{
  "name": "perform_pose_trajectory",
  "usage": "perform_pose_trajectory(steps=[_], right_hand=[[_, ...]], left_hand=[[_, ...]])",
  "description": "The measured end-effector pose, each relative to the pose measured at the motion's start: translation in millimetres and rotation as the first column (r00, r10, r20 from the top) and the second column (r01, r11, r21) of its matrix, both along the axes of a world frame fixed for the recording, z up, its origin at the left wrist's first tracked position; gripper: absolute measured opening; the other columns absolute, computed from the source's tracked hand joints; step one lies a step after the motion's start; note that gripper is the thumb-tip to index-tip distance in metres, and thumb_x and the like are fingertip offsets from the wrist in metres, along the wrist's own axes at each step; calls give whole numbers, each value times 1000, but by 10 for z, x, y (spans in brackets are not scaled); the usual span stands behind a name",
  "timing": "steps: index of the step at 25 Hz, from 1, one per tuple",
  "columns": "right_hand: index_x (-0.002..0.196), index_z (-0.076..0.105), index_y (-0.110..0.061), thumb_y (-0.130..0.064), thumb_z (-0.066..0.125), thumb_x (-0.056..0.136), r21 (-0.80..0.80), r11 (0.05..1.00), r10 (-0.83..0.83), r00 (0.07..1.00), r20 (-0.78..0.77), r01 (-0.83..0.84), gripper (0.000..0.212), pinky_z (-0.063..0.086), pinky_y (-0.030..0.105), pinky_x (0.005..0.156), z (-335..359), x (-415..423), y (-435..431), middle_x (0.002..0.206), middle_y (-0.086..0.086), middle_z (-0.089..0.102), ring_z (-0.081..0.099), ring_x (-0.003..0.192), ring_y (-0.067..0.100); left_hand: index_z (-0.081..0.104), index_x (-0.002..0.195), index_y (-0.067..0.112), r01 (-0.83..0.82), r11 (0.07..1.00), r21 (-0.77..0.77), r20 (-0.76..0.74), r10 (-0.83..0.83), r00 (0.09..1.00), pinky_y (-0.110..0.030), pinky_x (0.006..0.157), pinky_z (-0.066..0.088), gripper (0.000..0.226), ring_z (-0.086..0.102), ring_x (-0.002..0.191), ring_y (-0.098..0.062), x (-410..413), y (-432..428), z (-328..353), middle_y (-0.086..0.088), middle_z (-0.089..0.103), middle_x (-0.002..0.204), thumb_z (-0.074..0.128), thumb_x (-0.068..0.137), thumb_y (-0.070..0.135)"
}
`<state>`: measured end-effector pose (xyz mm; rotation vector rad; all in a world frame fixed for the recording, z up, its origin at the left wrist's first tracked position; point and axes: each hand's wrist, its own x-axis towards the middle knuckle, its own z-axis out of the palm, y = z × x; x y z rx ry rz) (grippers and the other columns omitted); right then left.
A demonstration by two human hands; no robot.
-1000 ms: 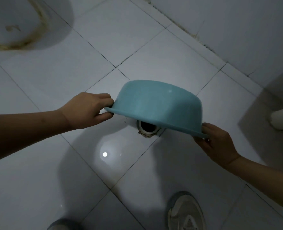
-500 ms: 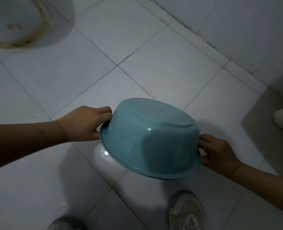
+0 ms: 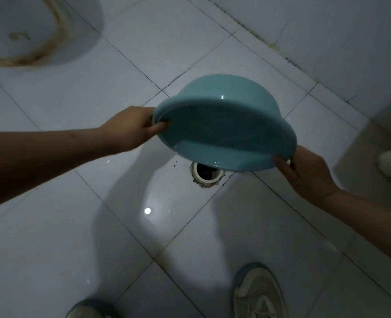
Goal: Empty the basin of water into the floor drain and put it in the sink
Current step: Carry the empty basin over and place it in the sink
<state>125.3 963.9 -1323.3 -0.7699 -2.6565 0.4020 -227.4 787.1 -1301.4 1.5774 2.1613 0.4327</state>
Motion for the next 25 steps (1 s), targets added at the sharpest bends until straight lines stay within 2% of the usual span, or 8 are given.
perform_pose_trajectory(steps=[2,4,6,9,13,15,19,25], right_hand=[[79,40,-23,-51,34,100,-60,997,-40,999,11,40,36,28,24,51,30,-123,121,66,-10,39,38,53,13],[80,48,-22,-46,38,101,-258,957,-143,990,-10,135,33,38,17,54,46,-274,212,67,-11,50,52,59,9],[84,60,-15,-42,44,102,-412,894,-203,979,-23,176,36,50,22,57,54,-417,269,73,-1,63,62,65,13],[85,66,-19,-39,51,100,-608,779,-220,975,-32,155,29,50,13,54,72,-610,271,76,0,68,64,61,-3],[87,69,-16,-38,56,98,-848,499,-348,938,-6,179,28,57,27,57,-16,-867,178,78,5,73,71,65,12],[86,70,-15,-39,59,96,-900,391,-440,898,2,193,27,60,31,60,-63,-991,135,77,3,74,71,67,15],[94,68,-6,-43,63,91,-927,290,-595,804,19,237,37,58,48,76,93,-1232,-24,90,11,70,66,79,22],[83,61,-13,-44,70,82,-961,204,-708,706,-11,189,32,53,35,70,1234,-1473,-153,86,6,66,63,76,19]], left_hand=[[69,108,13,-76,994,-73,82,82,993,-23,61,43,52,58,72,-9,-64,115,43,-1,67,92,42,98,57],[71,108,10,-177,979,-104,169,193,967,-37,75,54,63,66,83,-21,-134,178,76,-7,72,97,42,94,64],[72,105,9,-250,957,-145,224,278,934,-42,84,58,65,71,85,-25,-206,191,81,-9,75,96,44,92,66],[72,98,11,-316,918,-241,284,378,881,-23,61,60,63,75,68,-15,-310,141,41,-6,77,88,44,92,66],[69,90,13,-394,864,-314,332,488,807,-17,44,55,56,73,53,-14,-409,37,-80,-10,76,82,46,94,63],[69,88,11,-418,847,-328,312,515,798,-17,40,52,56,71,48,-14,-440,-3,-127,-12,75,79,46,95,62],[70,95,6,-478,826,-300,328,560,761,-16,38,51,57,68,44,-10,-427,-72,54,-11,72,78,46,97,58],[71,84,21,-635,746,-202,534,627,567,-23,50,58,44,75,63,-14,-417,-230,1026,1,76,74,51,94,59]])
